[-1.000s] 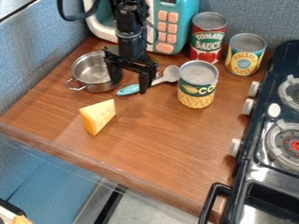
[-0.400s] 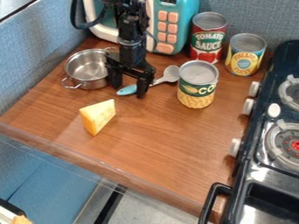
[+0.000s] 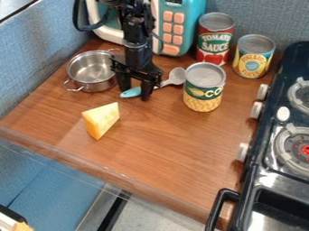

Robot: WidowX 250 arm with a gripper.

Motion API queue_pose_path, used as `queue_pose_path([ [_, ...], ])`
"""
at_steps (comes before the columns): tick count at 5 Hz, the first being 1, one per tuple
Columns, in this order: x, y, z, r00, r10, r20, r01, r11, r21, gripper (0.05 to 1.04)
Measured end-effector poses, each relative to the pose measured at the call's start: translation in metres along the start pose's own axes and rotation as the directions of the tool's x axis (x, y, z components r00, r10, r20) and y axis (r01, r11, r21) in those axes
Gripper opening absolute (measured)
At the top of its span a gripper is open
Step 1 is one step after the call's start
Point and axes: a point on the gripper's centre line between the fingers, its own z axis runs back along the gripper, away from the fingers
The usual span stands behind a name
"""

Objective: Move the blue spatula to the rigth side of the table

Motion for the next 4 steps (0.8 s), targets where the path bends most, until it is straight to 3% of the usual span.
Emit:
queue_pose_path([
  [1, -0.003, -0.007, 0.000, 1.000, -0.014, 0.004, 0.014, 1.000, -0.010, 0.360],
  [2, -0.013, -0.010, 0.006, 1.000, -0.004, -0.009, 0.004, 0.999, -0.042, 0.325],
  [3, -0.017, -0.011, 0.034, 0.999, 0.007, 0.034, -0.005, 0.998, -0.059, 0.325],
  [4, -0.031, -0.028, 0.078, 0.993, 0.000, 0.119, 0.005, 0.999, -0.045, 0.325],
])
